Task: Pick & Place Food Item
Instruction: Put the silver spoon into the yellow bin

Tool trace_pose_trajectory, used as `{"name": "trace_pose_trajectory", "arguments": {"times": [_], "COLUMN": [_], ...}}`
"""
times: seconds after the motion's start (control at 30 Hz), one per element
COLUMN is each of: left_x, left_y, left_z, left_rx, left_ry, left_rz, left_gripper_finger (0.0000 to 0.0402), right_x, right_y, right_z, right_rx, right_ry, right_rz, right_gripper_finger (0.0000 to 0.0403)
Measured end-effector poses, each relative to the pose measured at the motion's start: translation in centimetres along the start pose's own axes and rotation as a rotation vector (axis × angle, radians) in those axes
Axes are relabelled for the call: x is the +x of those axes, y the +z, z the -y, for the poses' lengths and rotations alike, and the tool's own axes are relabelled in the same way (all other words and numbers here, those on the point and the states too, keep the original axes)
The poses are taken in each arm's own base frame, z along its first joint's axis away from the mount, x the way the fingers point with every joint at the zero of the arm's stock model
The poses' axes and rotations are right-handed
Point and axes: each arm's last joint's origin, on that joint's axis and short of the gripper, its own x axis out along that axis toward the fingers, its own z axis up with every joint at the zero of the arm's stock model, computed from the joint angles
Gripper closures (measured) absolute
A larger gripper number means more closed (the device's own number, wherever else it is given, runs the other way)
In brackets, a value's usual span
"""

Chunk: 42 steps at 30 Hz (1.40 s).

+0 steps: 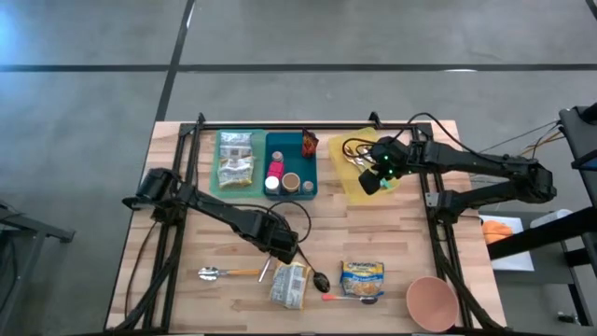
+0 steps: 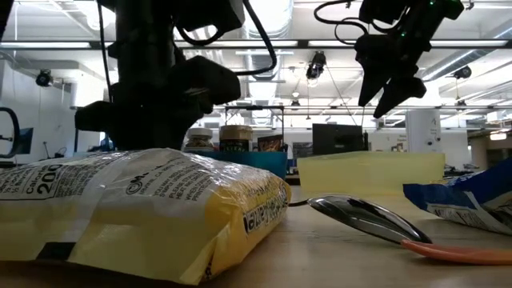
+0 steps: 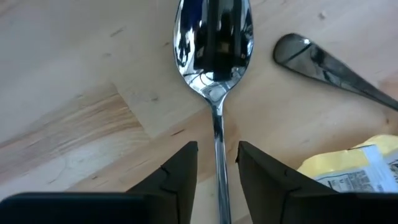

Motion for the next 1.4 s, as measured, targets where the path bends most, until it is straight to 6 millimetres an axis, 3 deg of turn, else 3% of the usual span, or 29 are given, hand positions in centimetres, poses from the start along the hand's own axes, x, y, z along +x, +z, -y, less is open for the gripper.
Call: {"name": "trace_pose_trajectory", "arguments": {"times": [0.37,0.53,0.87,1.4], "left_x": [0.0,0.0,1.7,1.8], "left_y": [0.2,0.3,0.4,0.6], "left_z": [0.0,-0.1,-0.1,-0.1], "left_rx": [-0.014,-0.007,0.068,0.116], "left_ry": [-0.006,0.002,0.049,0.053], "left_rz": [-0.003,0.027,0.031,0.034], "left_gripper_finger": [0.0149,0.0132,0.0180,0.0283], "right_x": [0.0,0.0,0.0,0.0], "right_y": [0.0,0.0,0.0,-0.1], "right_z": [0.0,-0.1,-0.1,-0.3], "right_rx": [0.008,0.011,0.011,-0.008], "right_ry": [0.007,0.010,0.013,0.039], "right_rz": [0.002,0.001,0.000,-0.016], "right_gripper_finger": [0.0113,0.0113,0.0113,0.0113]}}
